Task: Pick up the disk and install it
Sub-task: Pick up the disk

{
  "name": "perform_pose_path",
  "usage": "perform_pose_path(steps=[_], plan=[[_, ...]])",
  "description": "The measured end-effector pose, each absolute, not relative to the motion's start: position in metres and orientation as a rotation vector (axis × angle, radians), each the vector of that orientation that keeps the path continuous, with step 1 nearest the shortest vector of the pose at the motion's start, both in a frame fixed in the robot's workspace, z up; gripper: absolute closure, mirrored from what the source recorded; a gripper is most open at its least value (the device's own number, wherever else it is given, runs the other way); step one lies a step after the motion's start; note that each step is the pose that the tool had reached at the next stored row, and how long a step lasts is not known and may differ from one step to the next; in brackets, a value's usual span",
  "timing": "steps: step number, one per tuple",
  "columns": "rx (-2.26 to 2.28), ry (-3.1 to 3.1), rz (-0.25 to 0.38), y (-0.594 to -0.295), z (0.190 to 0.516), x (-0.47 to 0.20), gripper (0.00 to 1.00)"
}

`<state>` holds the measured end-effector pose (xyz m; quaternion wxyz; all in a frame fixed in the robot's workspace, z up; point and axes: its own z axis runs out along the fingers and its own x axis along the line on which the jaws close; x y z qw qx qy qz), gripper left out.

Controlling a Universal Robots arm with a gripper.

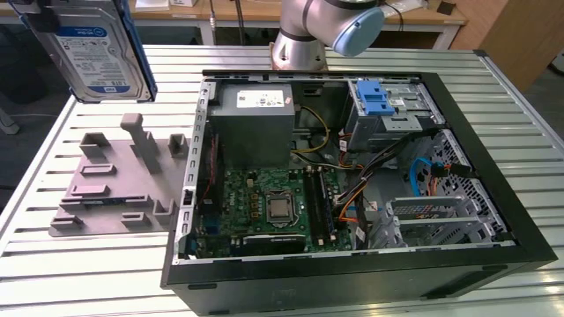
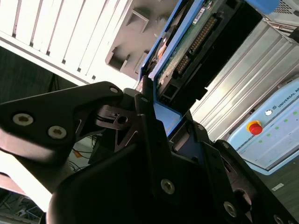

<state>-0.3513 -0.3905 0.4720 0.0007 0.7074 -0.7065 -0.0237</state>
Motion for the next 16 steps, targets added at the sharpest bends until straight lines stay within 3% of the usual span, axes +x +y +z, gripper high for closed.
perform_pose_path(steps=[16], plan=[[2.220,-2.218,-0.076,-0.408,0.484,-0.343,0.64]])
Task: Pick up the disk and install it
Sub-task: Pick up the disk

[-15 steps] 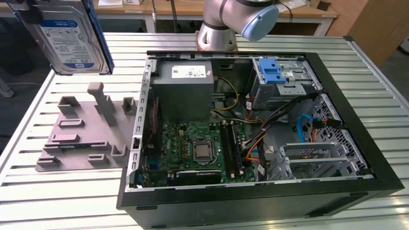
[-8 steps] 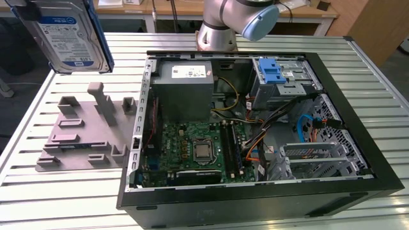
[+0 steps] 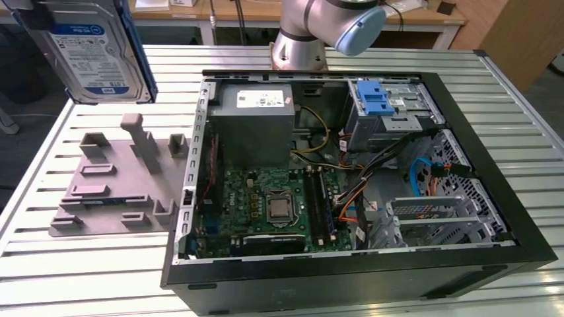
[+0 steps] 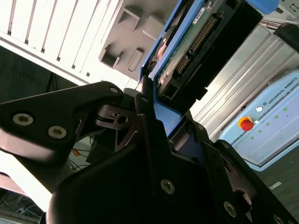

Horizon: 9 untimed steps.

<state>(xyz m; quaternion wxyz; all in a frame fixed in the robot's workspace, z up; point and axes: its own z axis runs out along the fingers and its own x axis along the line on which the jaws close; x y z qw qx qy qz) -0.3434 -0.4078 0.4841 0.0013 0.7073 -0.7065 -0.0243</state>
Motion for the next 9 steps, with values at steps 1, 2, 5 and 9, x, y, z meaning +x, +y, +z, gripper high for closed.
perform_pose_path(steps=[1,2,5,9], plan=[[2.220,-2.218,-0.076,-0.409,0.484,-0.341,0.64],[2.220,-2.218,-0.077,-0.410,0.484,-0.338,0.64],[2.220,-2.217,-0.077,-0.412,0.484,-0.326,0.64],[2.219,-2.216,-0.078,-0.415,0.484,-0.310,0.64]])
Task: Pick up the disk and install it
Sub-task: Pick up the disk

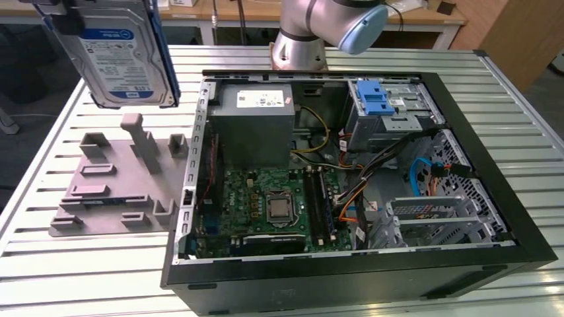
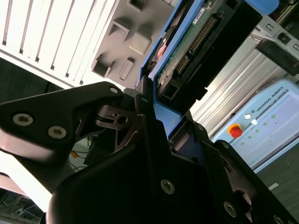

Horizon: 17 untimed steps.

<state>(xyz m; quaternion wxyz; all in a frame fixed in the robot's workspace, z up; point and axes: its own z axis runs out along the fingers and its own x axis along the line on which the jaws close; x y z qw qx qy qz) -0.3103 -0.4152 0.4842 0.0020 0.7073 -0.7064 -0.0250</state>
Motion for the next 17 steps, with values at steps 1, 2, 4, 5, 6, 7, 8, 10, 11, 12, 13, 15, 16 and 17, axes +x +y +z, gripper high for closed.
perform_pose_path(steps=[1,2,4,5,6,7,8,10,11,12,13,15,16,17], plan=[[2.219,-2.216,-0.079,-0.416,0.484,-0.307,0.64],[2.219,-2.216,-0.079,-0.417,0.484,-0.303,0.64],[2.218,-2.216,-0.080,-0.418,0.484,-0.296,0.64],[2.218,-2.216,-0.080,-0.419,0.484,-0.293,0.64],[2.218,-2.215,-0.081,-0.419,0.484,-0.290,0.64],[2.218,-2.215,-0.081,-0.420,0.484,-0.287,0.64],[2.218,-2.215,-0.081,-0.421,0.484,-0.284,0.64],[2.218,-2.215,-0.082,-0.422,0.484,-0.278,0.64],[2.217,-2.215,-0.082,-0.422,0.484,-0.275,0.64],[2.217,-2.215,-0.082,-0.423,0.484,-0.272,0.64],[2.217,-2.215,-0.083,-0.423,0.484,-0.269,0.64],[2.217,-2.214,-0.083,-0.424,0.484,-0.264,0.64],[2.217,-2.214,-0.084,-0.425,0.484,-0.262,0.64],[2.217,-2.214,-0.084,-0.425,0.484,-0.259,0.64]])
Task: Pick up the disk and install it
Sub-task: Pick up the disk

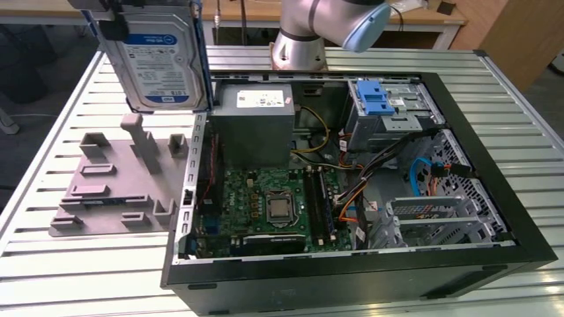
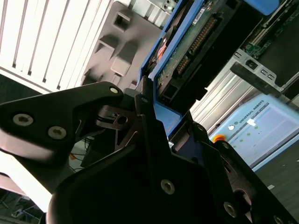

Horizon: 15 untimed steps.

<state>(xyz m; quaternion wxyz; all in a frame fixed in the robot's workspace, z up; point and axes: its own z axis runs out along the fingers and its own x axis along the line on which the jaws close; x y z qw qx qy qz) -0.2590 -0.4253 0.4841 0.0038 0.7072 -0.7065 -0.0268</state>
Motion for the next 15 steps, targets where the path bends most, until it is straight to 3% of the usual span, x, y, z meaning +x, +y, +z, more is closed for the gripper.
perform_pose_path(steps=[15], plan=[[2.214,-2.212,-0.088,-0.439,0.484,-0.223,0.64]])
